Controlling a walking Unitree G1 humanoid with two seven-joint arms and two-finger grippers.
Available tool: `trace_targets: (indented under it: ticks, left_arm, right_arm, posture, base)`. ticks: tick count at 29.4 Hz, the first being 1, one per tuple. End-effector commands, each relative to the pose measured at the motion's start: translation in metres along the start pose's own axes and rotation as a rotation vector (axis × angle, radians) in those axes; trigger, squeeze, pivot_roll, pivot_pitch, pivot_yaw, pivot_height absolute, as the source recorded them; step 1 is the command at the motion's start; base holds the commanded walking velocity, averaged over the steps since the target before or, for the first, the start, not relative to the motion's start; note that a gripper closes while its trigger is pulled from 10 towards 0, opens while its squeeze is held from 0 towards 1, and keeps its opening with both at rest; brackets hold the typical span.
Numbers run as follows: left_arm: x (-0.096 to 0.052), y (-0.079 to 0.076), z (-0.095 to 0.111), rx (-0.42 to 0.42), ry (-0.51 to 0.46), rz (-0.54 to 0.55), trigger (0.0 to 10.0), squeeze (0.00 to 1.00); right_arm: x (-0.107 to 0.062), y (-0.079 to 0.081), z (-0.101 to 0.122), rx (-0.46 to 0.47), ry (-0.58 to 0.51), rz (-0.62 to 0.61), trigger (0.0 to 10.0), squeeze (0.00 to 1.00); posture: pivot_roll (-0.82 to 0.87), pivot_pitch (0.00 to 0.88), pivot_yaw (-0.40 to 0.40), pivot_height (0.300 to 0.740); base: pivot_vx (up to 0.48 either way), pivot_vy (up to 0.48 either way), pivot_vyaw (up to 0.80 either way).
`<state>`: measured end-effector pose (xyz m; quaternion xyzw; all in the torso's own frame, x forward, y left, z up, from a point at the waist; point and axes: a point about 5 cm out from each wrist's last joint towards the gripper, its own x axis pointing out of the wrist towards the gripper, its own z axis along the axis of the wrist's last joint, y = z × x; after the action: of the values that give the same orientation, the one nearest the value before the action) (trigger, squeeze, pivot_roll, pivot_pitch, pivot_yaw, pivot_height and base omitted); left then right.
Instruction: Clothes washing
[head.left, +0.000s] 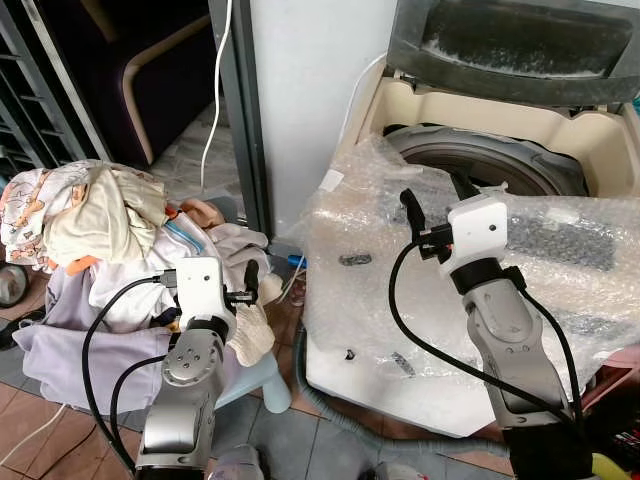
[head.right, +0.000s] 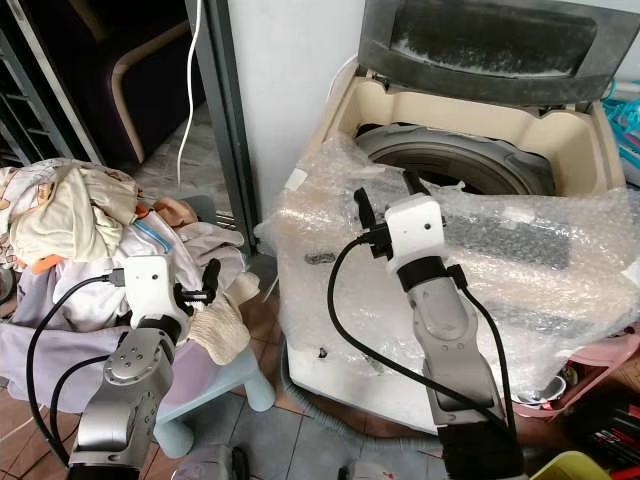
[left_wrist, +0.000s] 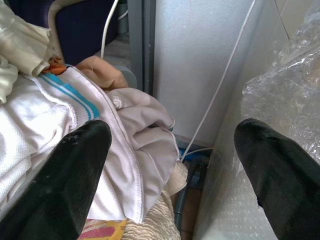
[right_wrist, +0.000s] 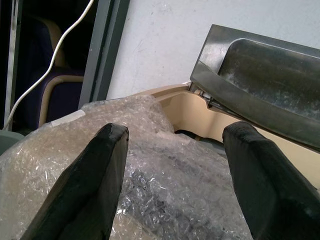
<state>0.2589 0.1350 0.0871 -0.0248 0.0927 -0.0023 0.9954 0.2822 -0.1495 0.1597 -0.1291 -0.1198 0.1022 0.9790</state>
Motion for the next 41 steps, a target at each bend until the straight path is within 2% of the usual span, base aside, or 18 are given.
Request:
trace_targets:
  ticks: [1,5,8,9,10,12,16,18,20,23,28,31,36,37,39,41]
  left_arm:
    - [-0.001,0.001,0.000,0.003,0.006,0.011,10.0,0.00]
    - [-0.001,0.001,0.000,0.009,0.003,0.014,10.0,0.00]
    - [-0.001,0.002,0.001,0.014,0.000,0.016,10.0,0.00]
    - [-0.001,0.002,0.001,0.016,-0.001,0.017,10.0,0.00]
    - [-0.001,0.002,0.001,0.016,-0.001,0.017,10.0,0.00]
    - [0.000,0.002,0.001,0.019,-0.004,0.016,10.0,0.00]
    - [0.001,0.003,0.003,0.036,-0.014,0.019,10.0,0.00]
    - [0.001,0.002,0.004,0.034,-0.024,0.014,10.0,0.00]
    - [0.002,0.003,0.004,0.039,-0.030,0.023,10.0,0.00]
    - [0.002,0.004,0.006,0.030,-0.047,0.014,10.0,0.00]
    - [0.003,0.007,0.006,0.028,-0.053,0.034,10.0,0.00]
    - [0.005,0.013,0.004,0.040,-0.043,0.078,10.0,0.00]
    - [0.005,0.013,0.003,0.034,-0.030,0.075,10.0,0.00]
    - [0.005,0.013,0.003,0.032,-0.031,0.074,10.0,0.00]
    - [0.005,0.013,0.003,0.032,-0.032,0.074,10.0,0.00]
    - [0.005,0.014,0.002,0.033,-0.030,0.080,10.0,0.00]
  right_arm:
    - [0.000,0.002,0.005,0.021,0.000,0.007,10.0,0.00]
    - [-0.002,0.006,-0.007,0.065,0.092,-0.004,10.0,0.00]
    - [0.000,0.008,-0.012,0.007,0.121,-0.010,10.0,0.00]
    - [0.000,0.015,-0.013,0.175,0.138,0.042,10.0,0.00]
    - [0.000,0.015,-0.013,0.175,0.138,0.042,10.0,0.00]
    - [0.000,0.015,-0.018,0.258,0.201,-0.018,10.0,0.00]
    - [-0.005,0.020,-0.028,0.227,0.286,0.003,10.0,0.00]
    - [-0.009,0.025,-0.030,0.327,0.293,0.036,10.0,0.00]
    - [-0.010,0.030,-0.020,0.244,0.227,0.087,10.0,0.00]
    - [-0.010,0.033,-0.018,0.269,0.222,0.088,10.0,0.00]
    - [-0.009,0.033,-0.019,0.256,0.224,0.095,10.0,0.00]
    - [-0.009,0.031,-0.022,0.257,0.230,0.090,10.0,0.00]
    - [-0.012,0.027,-0.029,0.250,0.237,0.050,10.0,0.00]
    - [-0.014,0.022,-0.034,0.175,0.249,0.011,10.0,0.00]
    - [-0.014,0.021,-0.035,0.156,0.252,0.003,10.0,0.00]
    - [-0.021,0.016,-0.048,0.131,0.313,-0.038,10.0,0.00]
  posture:
    - [-0.03,0.000,0.020,0.740]
    - [-0.02,0.000,0.016,0.740]
    - [-0.01,0.000,0.016,0.740]
    - [-0.01,0.000,0.016,0.740]
    - [-0.01,0.000,0.016,0.740]
    - [-0.01,0.000,0.017,0.740]
    - [-0.01,0.000,0.018,0.740]
    - [-0.02,0.000,0.019,0.740]
    - [-0.02,0.000,0.020,0.740]
    - [-0.02,0.000,0.021,0.740]
    - [-0.02,0.000,0.022,0.740]
    - [-0.02,0.000,0.024,0.740]
    - [-0.02,0.000,0.025,0.740]
    - [-0.02,0.000,0.025,0.740]
    - [-0.02,0.000,0.025,0.740]
    - [-0.02,0.000,0.029,0.740]
  base:
    - [-0.259,0.000,0.00]
    - [-0.264,0.000,0.00]
    - [-0.166,0.000,0.00]
    - [0.000,0.000,0.00]
    - [0.000,0.000,0.00]
    - [0.000,0.000,0.00]
    - [0.000,0.000,0.00]
    - [0.000,0.000,0.00]
    - [0.000,0.000,0.76]
    - [0.000,0.000,0.75]
    - [0.000,0.000,0.74]
    - [0.000,0.000,0.73]
    - [0.000,0.447,0.40]
    - [0.000,0.480,0.00]
    - [0.000,0.480,0.00]
    - [0.000,0.480,0.00]
